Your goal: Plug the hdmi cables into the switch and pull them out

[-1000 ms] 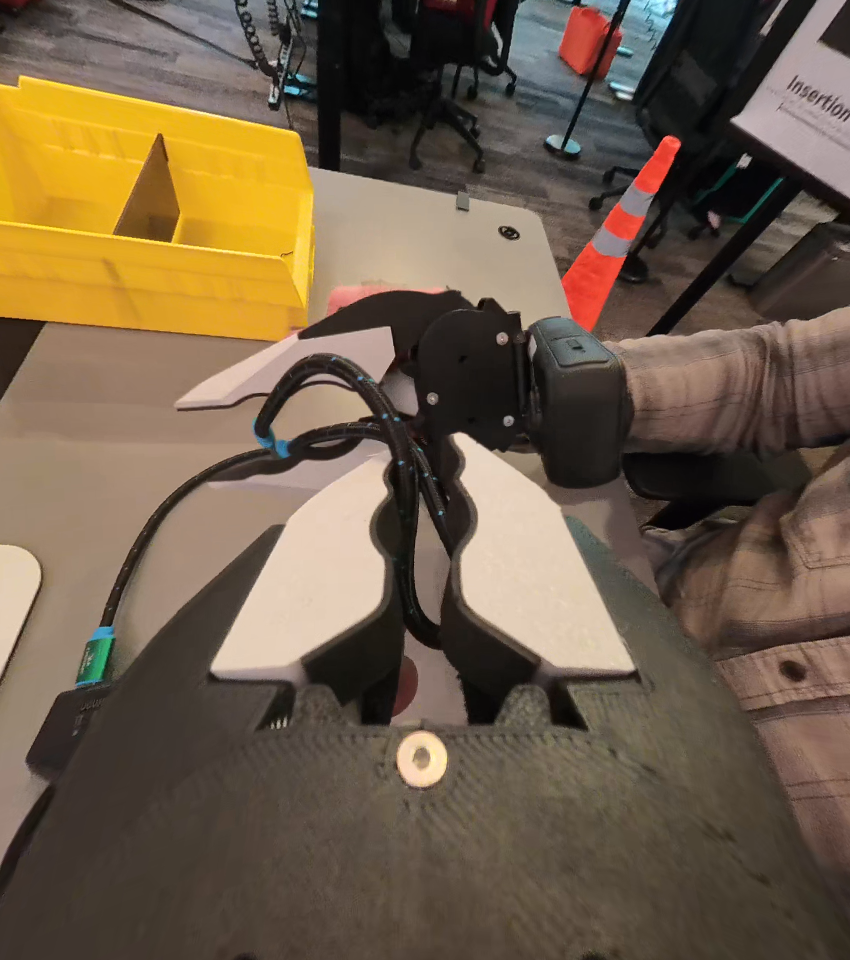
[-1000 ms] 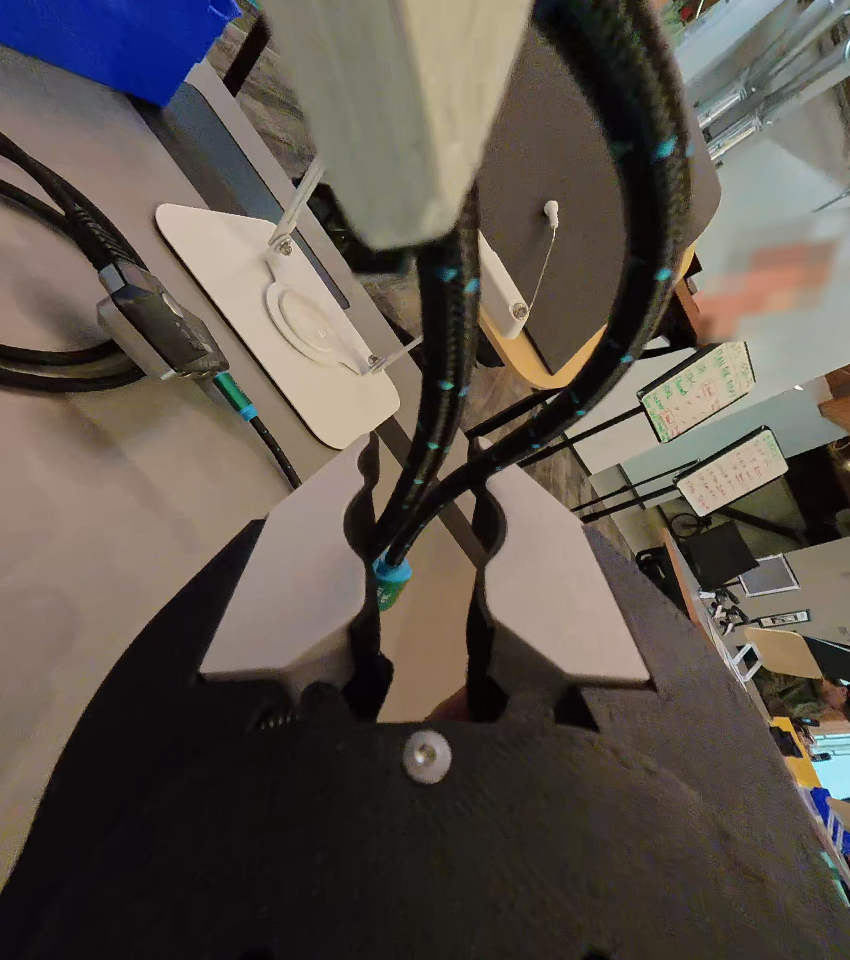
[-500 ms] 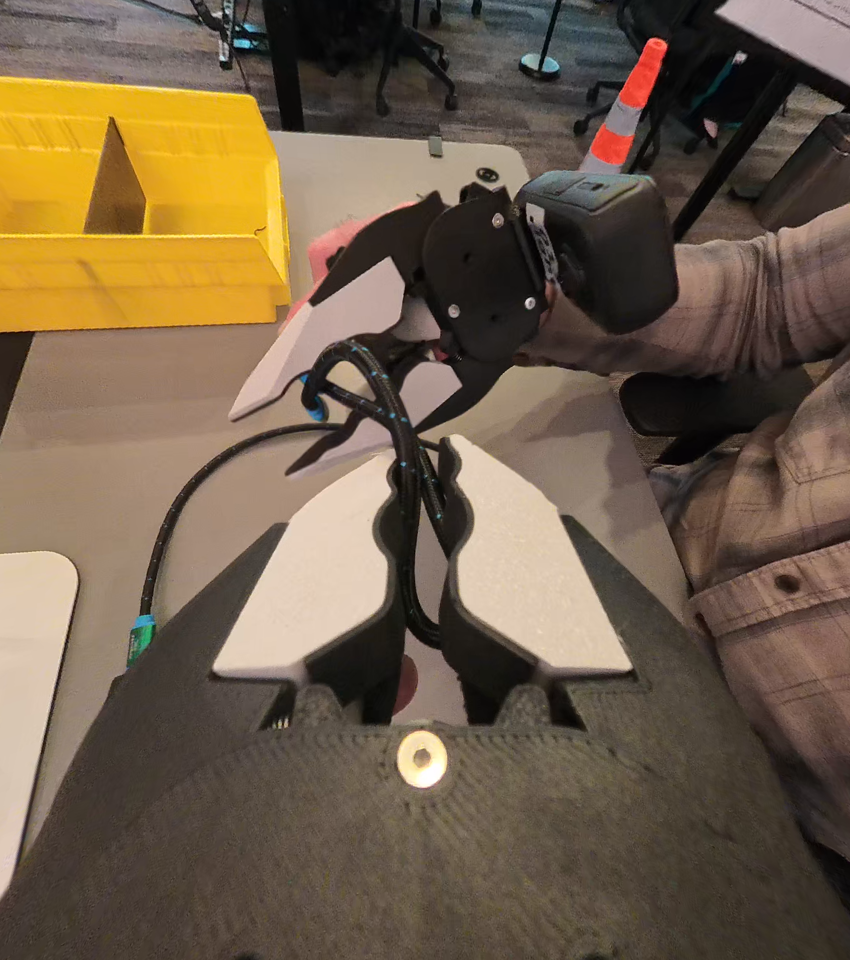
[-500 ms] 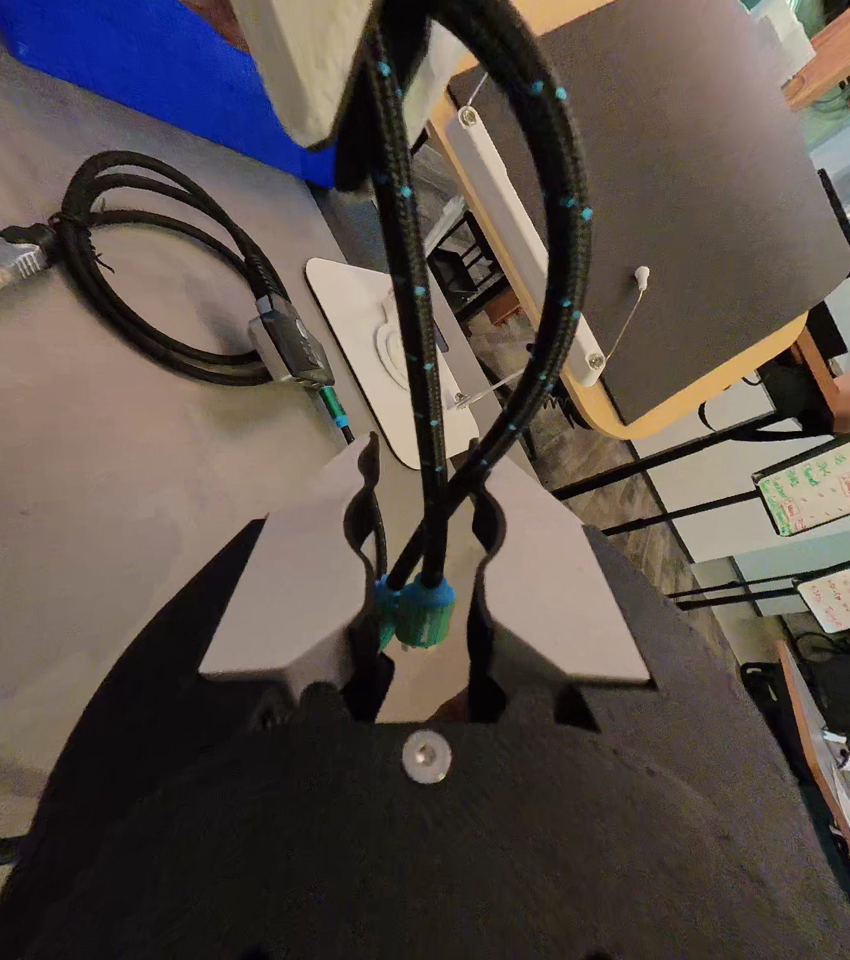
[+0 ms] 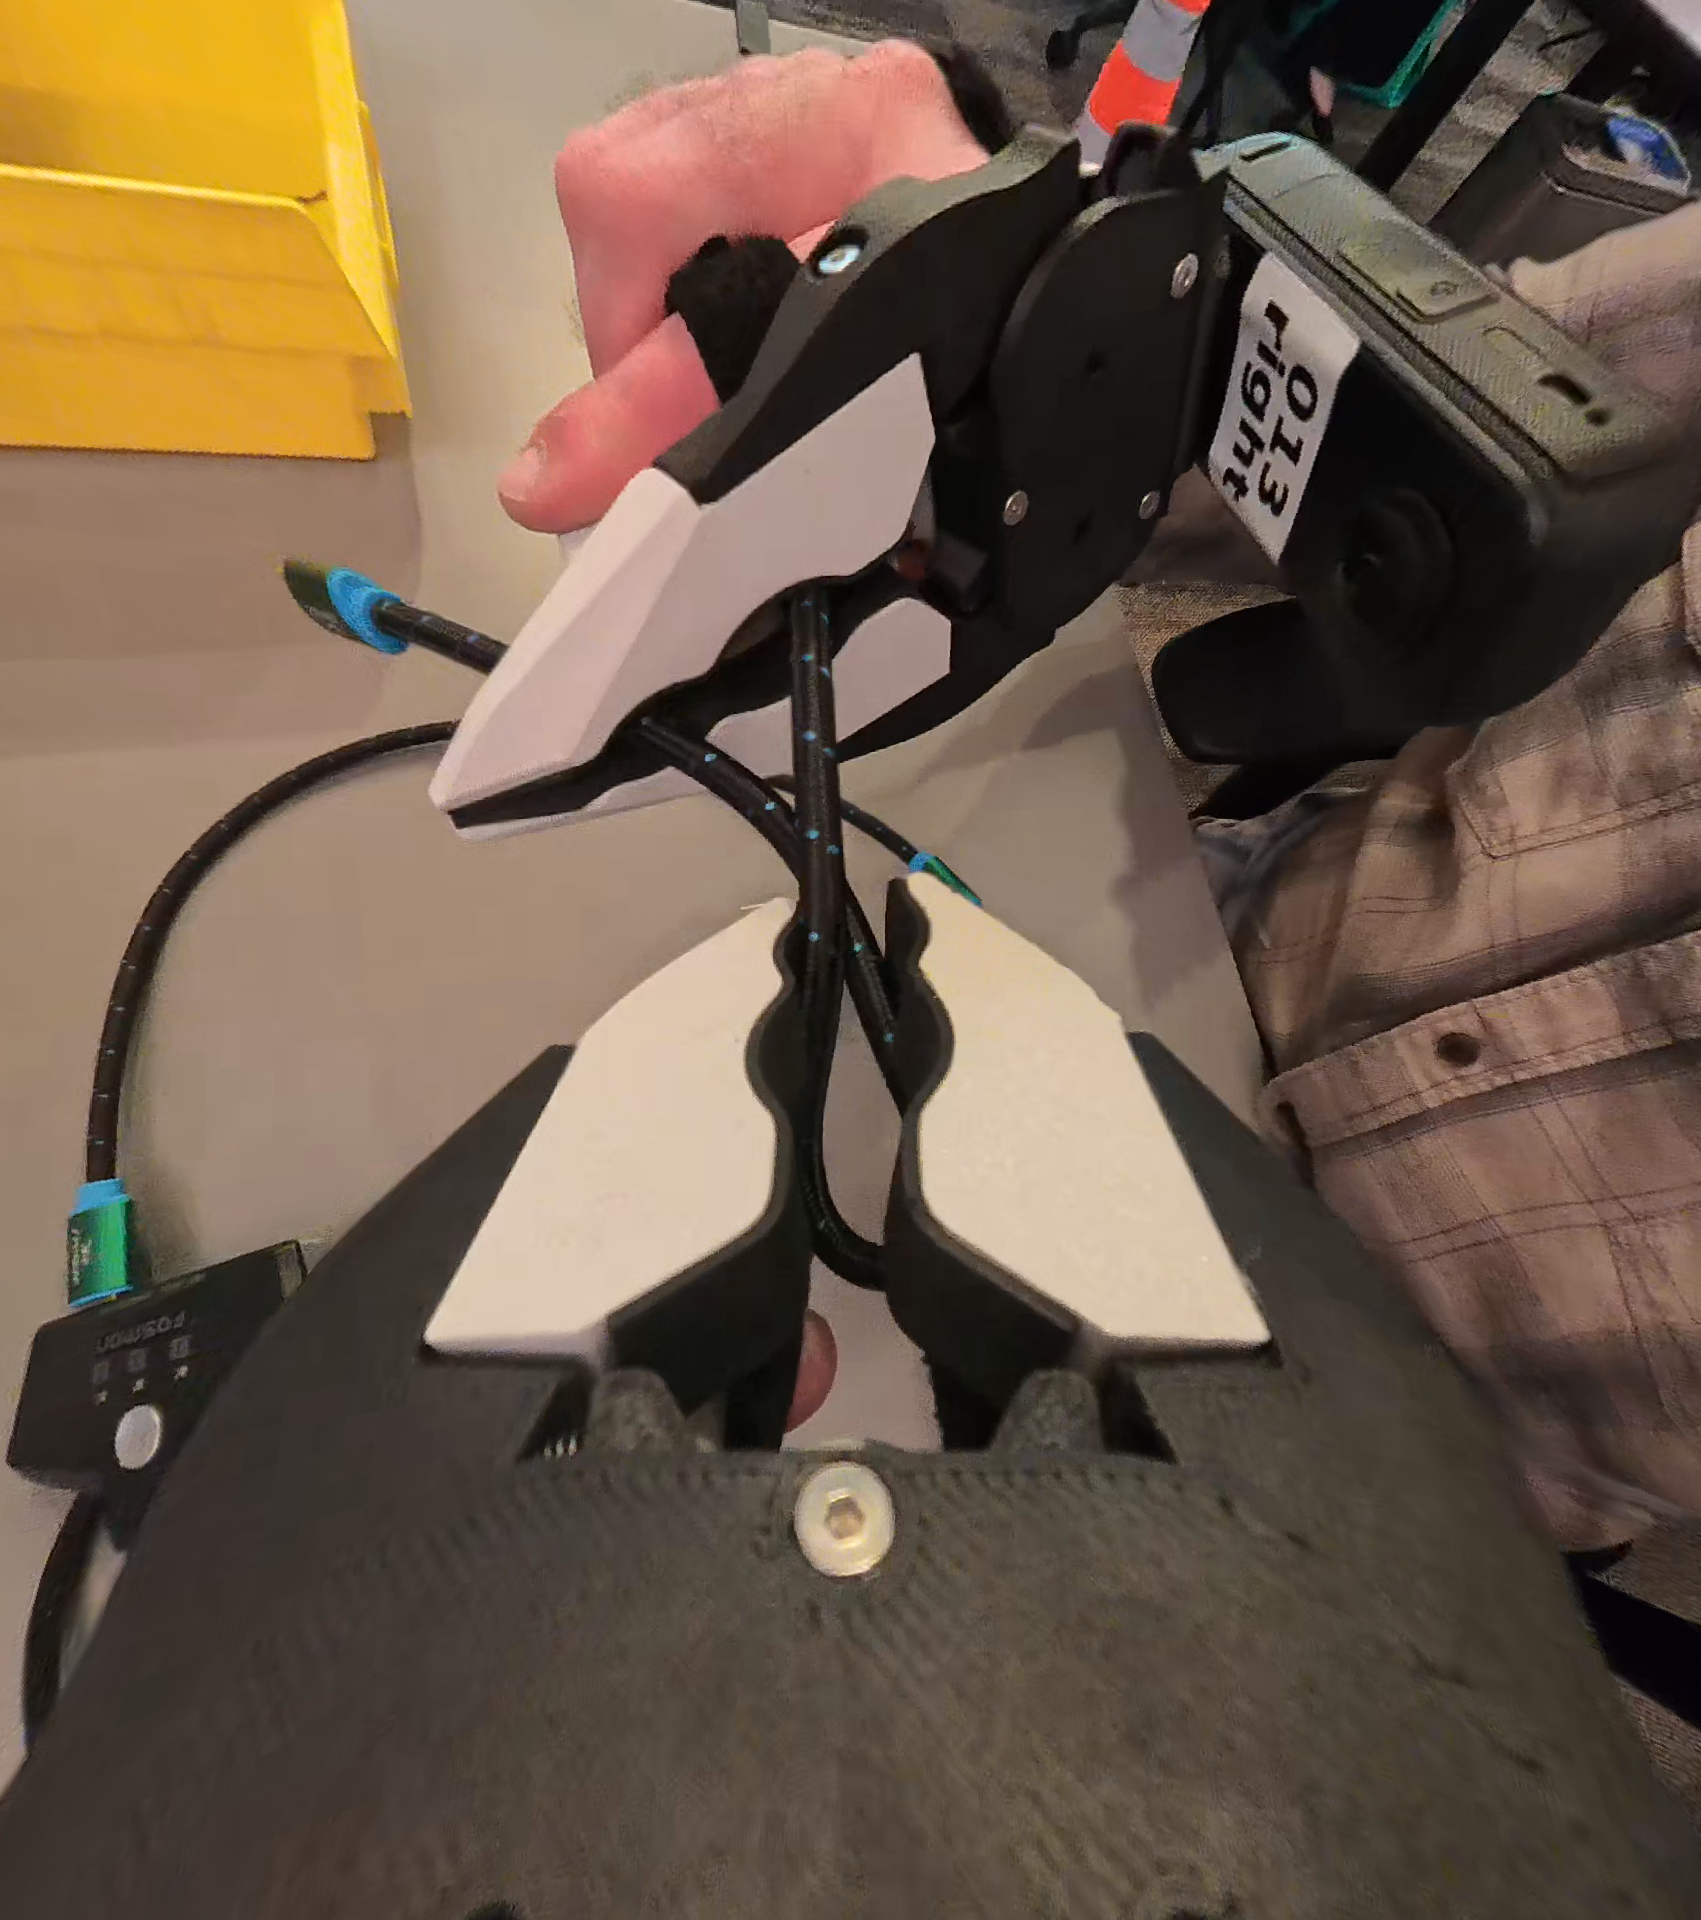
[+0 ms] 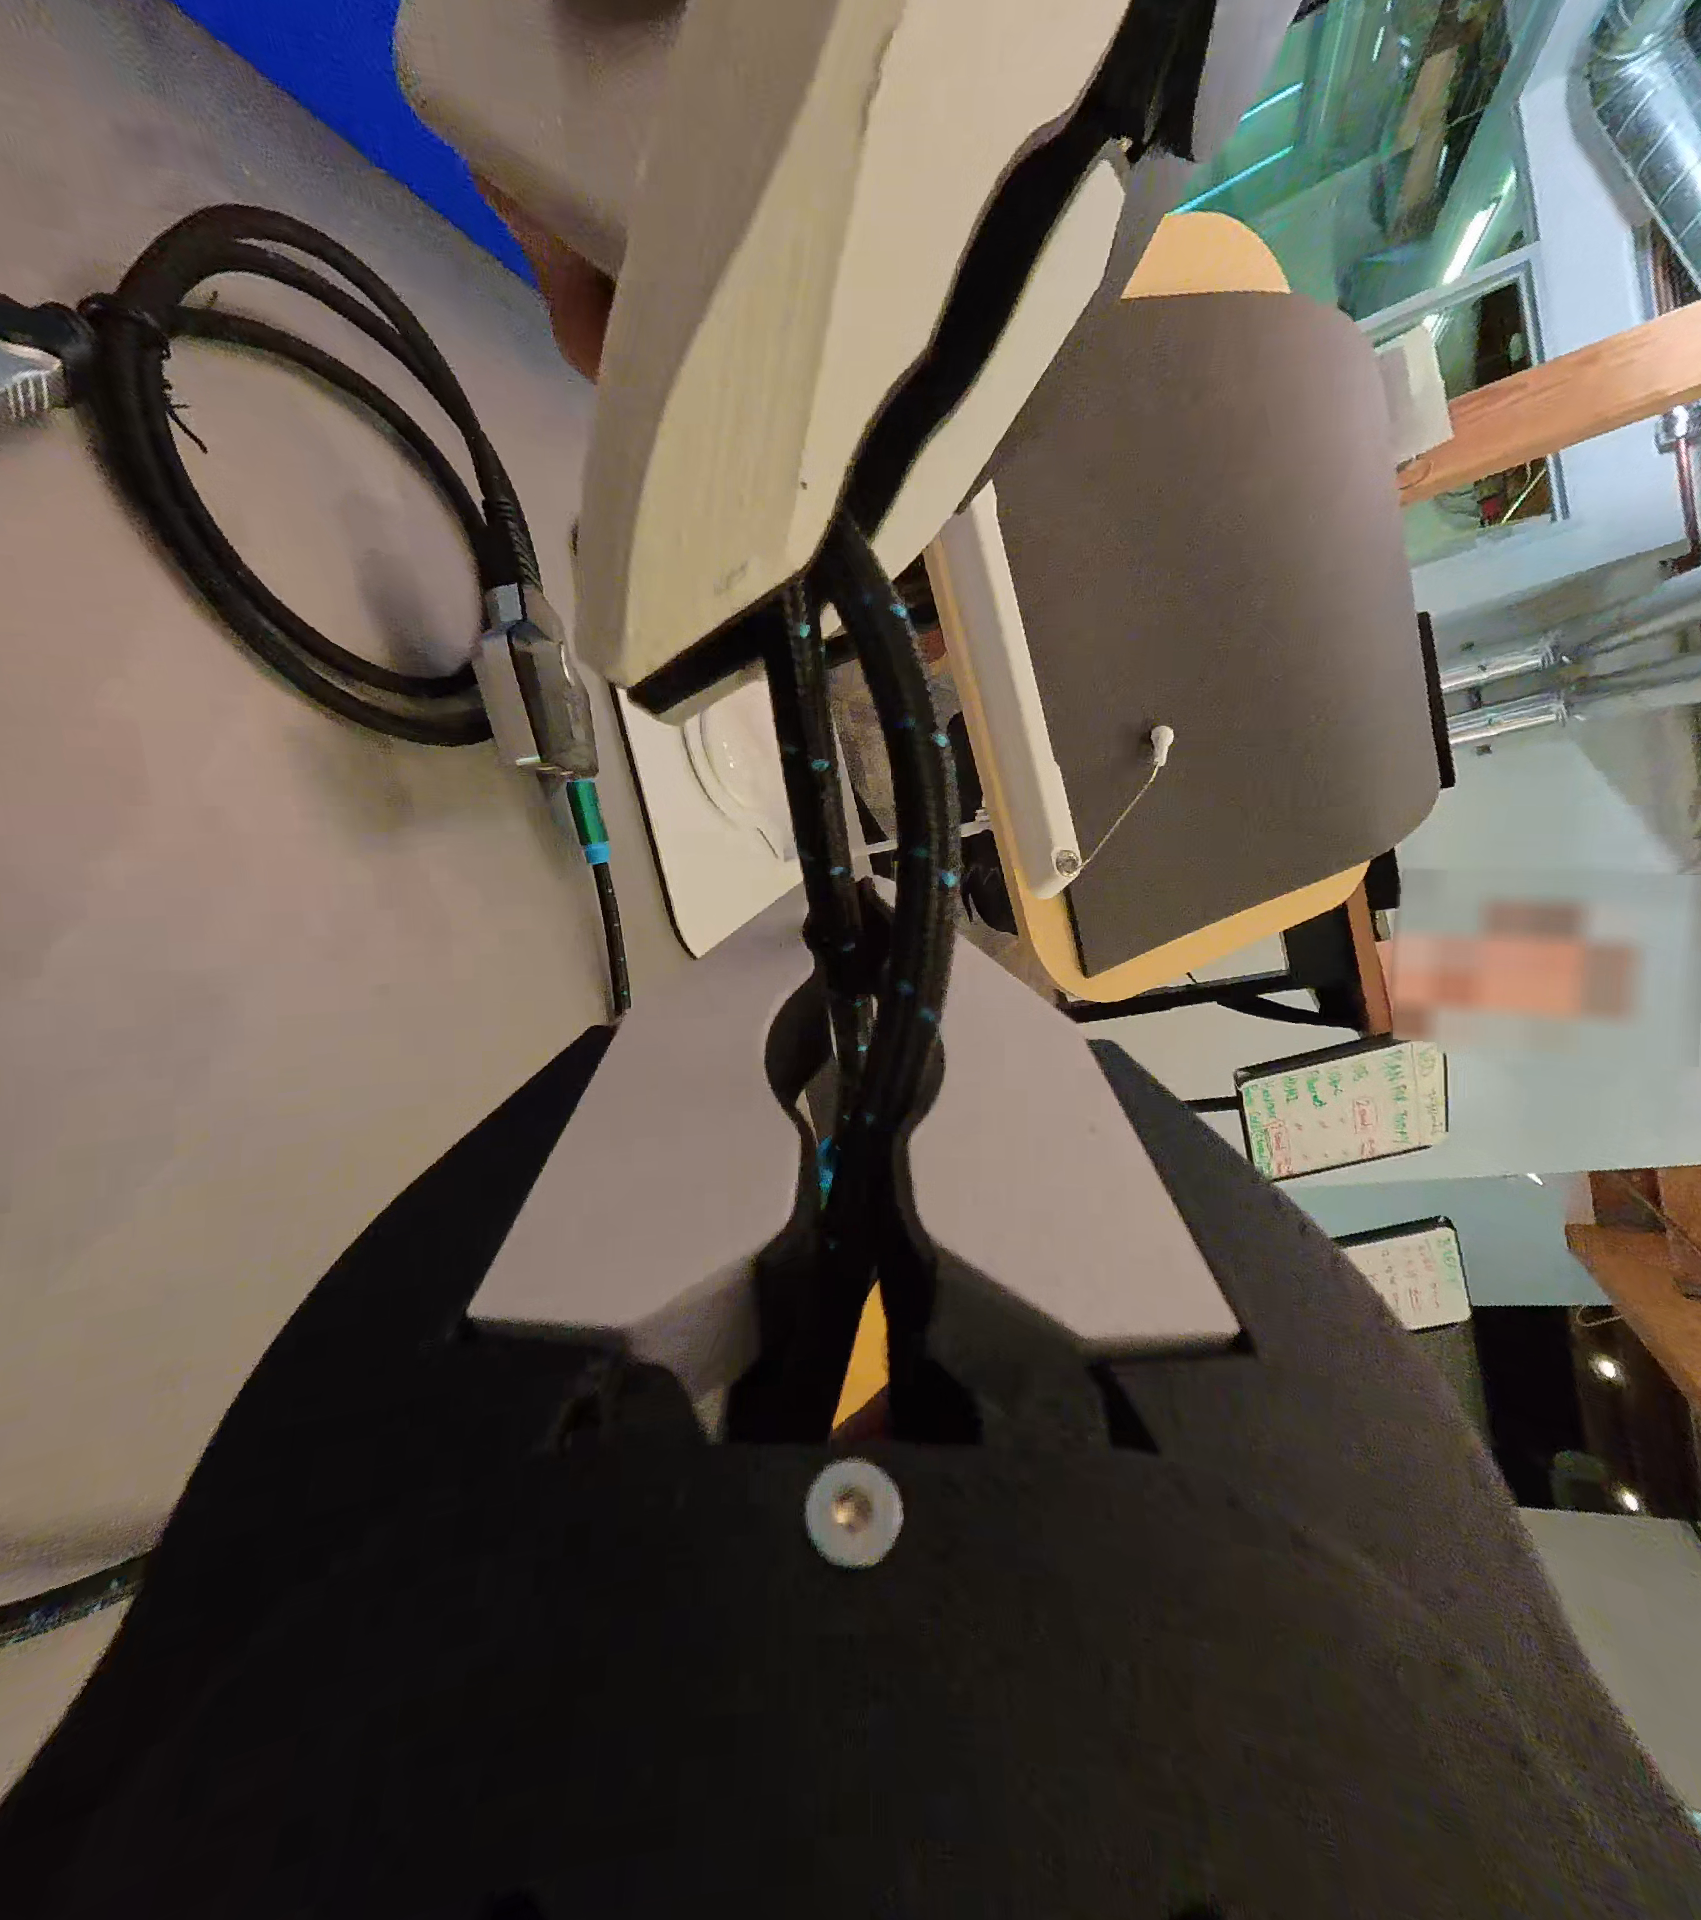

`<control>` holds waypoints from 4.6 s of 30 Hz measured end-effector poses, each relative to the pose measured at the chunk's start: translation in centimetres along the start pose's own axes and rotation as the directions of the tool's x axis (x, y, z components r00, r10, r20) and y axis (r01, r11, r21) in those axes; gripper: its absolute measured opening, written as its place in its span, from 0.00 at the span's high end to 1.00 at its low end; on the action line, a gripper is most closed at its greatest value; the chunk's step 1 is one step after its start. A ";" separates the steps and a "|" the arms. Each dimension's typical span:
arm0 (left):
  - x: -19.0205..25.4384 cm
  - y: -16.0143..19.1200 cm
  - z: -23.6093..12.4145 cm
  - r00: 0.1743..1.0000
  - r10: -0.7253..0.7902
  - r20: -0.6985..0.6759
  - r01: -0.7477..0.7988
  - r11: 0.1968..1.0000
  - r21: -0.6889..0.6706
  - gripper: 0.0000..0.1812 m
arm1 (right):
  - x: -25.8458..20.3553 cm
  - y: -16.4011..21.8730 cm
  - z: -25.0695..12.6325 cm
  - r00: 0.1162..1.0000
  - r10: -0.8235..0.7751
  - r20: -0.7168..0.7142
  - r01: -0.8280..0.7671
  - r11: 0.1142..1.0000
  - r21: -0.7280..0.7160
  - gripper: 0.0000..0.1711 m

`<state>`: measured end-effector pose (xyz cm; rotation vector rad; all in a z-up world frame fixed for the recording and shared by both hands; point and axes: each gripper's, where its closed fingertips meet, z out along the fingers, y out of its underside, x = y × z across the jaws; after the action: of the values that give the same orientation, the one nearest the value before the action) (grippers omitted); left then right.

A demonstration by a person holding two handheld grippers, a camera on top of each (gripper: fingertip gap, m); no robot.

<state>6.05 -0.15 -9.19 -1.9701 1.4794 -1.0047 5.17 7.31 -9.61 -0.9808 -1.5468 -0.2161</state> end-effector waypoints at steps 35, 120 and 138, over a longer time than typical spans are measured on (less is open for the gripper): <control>-1.9 3.3 1.5 0.879 0.408 0.246 -0.292 0.869 -0.400 0.93 | -3.1 -0.6 -0.4 0.944 -0.244 0.222 0.248 0.969 0.008 1.00; -0.4 7.9 1.1 0.909 0.075 0.411 0.001 0.983 -0.182 0.46 | -2.4 2.3 0.9 0.974 -0.213 0.082 0.219 0.973 -0.069 1.00; -1.7 7.1 2.0 0.787 0.391 0.478 -0.163 0.878 -0.449 0.81 | -2.3 3.0 0.8 0.937 -0.343 0.061 0.349 0.918 -0.187 1.00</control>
<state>3.12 -0.78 -16.17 -1.9656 1.6262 0.0293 6.41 8.67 -13.03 -0.8556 -1.7432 -0.6172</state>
